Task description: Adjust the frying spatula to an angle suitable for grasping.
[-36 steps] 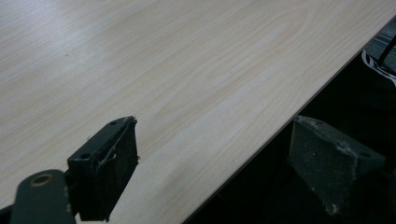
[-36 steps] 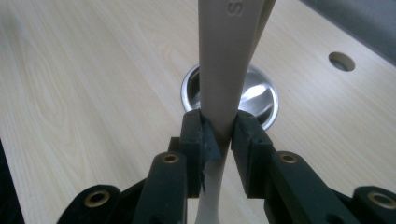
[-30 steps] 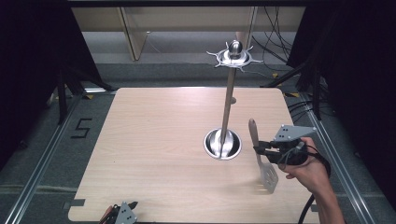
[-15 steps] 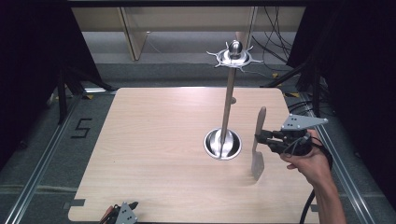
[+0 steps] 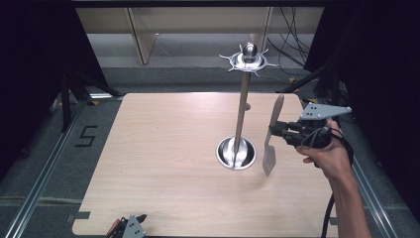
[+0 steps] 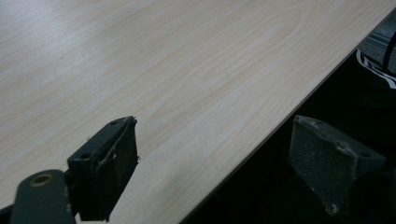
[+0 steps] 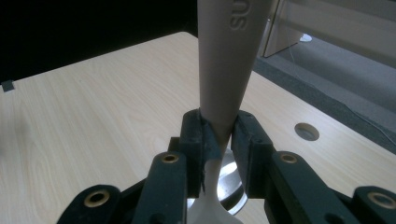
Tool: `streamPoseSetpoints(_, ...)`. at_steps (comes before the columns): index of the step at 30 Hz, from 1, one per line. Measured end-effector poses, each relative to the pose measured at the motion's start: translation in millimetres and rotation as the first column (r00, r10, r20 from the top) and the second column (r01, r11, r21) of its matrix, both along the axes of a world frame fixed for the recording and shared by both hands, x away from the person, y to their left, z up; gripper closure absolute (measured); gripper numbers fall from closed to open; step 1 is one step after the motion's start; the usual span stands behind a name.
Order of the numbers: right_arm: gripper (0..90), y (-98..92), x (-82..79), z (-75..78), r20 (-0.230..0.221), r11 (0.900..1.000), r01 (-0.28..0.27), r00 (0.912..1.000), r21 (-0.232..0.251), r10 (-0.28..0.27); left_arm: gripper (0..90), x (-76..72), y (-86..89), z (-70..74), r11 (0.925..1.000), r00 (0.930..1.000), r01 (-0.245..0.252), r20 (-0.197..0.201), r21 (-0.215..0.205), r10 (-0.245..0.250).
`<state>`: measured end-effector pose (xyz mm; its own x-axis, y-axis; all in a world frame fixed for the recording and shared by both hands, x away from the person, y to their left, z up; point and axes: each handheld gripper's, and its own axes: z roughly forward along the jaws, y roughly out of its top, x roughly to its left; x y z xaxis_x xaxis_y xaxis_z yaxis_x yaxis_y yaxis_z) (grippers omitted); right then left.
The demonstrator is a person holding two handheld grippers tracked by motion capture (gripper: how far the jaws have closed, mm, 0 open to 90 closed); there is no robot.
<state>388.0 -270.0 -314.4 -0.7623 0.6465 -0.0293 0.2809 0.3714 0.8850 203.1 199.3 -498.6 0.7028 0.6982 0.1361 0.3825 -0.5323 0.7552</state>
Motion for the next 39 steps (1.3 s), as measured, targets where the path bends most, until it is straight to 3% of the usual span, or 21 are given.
streamPoseSetpoints(2,75.2,-1.1,2.4,2.4,0.005,1.0,-0.005,1.0,-0.003,0.005,14.8,-1.4,-1.2,-1.0,0.9996,0.9996,-0.023,-0.016,-0.017,0.022)
streamPoseSetpoints(6,75.2,-4.1,7.9,11.3,0.01,1.0,0.007,0.9999,0.012,-0.007,14.8,-1.2,-0.9,-0.8,0.9998,0.9997,-0.018,-0.014,-0.012,0.018)
streamPoseSetpoints(7,75.2,-5.2,10.6,14.3,0.026,1.0,0.013,0.9996,0.023,-0.014,14.8,-1.7,-2.1,-1.7,0.9991,0.9994,-0.031,-0.019,-0.03,0.031)
streamPoseSetpoints(10,75.2,-6.9,13.9,20.5,0.022,1.0,0.001,0.9998,0.02,-0.002,14.8,-1.0,-1.1,-0.4,0.9998,0.9998,-0.014,-0.014,-0.017,0.014)
streamPoseSetpoints(11,75.2,-6.2,14.8,21.7,0.032,1.0,0.008,0.9994,0.026,-0.009,14.8,-1.7,-2.1,-1.5,0.9991,0.9994,-0.031,-0.015,-0.027,0.031)
streamPoseSetpoints(12,75.2,-7.0,15.3,24.0,0.018,1.0,-0.001,0.9998,0.021,0.001,14.8,-1.8,-2.1,-1.6,0.999,0.9993,-0.034,-0.019,-0.029,0.033)
streamPoseSetpoints(15,75.2,-7.1,17.9,26.2,0.031,1.0,0.008,0.9995,0.029,-0.009,14.8,-1.2,-2.0,-1.6,0.9993,0.9995,-0.026,-0.017,-0.025,0.026)
streamPoseSetpoints(16,75.2,-8.7,19.0,29.2,0.018,1.0,-0.005,0.9998,0.013,0.005,14.8,-2.0,-2.2,-1.2,0.999,0.9991,-0.024,-0.037,-0.038,0.023)
streamPoseSetpoints(18,75.2,-8.1,21.0,30.9,0.021,1.0,0.009,0.9997,0.015,-0.01,14.8,-1.0,-0.9,-0.1,0.9998,0.9996,-0.003,-0.028,-0.019,0.003)
streamPoseSetpoints(21,75.2,-7.7,25.1,36.7,0.01,1.0,-0.003,1.0,0.001,0.003,14.8,-2.7,-2.1,-0.6,0.9988,0.998,-0.023,-0.06,-0.042,0.021)
streamPoseSetpoints(22,75.2,-7.7,25.1,36.7,0.01,1.0,-0.003,1.0,0.001,0.003,14.8,-2.7,-2.1,-0.6,0.9988,0.998,-0.023,-0.06,-0.042,0.021)
streamPoseSetpoints(23,75.2,-5.4,27.7,39.7,0.023,1.0,0.008,0.9997,0.006,-0.008,14.8,-1.2,-1.9,-1.2,0.9993,0.9994,-0.019,-0.031,-0.032,0.018)
streamPoseSetpoints(27,75.2,-3.0,30.5,44.4,0.017,1.0,0.002,0.9999,0.001,-0.002,14.8,-2.6,-2.0,-0.5,0.9989,0.9982,-0.022,-0.056,-0.042,0.019)
streamPoseSetpoints(28,75.2,-3.2,32.2,47.2,0.026,1.0,-0.003,0.9996,-0.012,0.003,14.8,-0.7,-0.7,-0.1,0.9998,0.9998,-0.007,-0.019,-0.016,0.006)
streamPoseSetpoints(29,75.2,-1.9,32.6,49.3,0.017,1.0,0.0,0.9999,-0.004,0.0,14.8,-1.4,-2.2,-1.8,0.999,0.9993,-0.032,-0.017,-0.032,0.032)
streamPoseSetpoints(31,75.2,-1.4,34.2,49.6,0.035,1.0,0.01,0.9993,-0.001,-0.01,14.8,-1.3,-1.3,-1.0,0.9995,0.9995,-0.024,-0.02,-0.022,0.024)
streamPoseSetpoints(33,75.2,-1.6,35.4,52.5,0.013,1.0,0.012,0.9998,-0.008,-0.012,14.8,-1.1,-1.9,-1.5,0.9993,0.9995,-0.026,-0.018,-0.028,0.025)
streamPoseSetpoints(35,75.2,-2.2,37.9,53.3,0.03,1.0,0.014,0.9995,-0.008,-0.013,14.8,-1.0,-1.9,-1.2,0.9995,0.9997,-0.021,-0.015,-0.024,0.02)
streamPoseSetpoints(39,75.2,-0.8,40.4,55.3,0.01,1.0,0.019,0.9998,-0.002,-0.019,14.8,-1.2,-1.9,-1.3,0.9991,0.9994,-0.03,-0.02,-0.03,0.029)
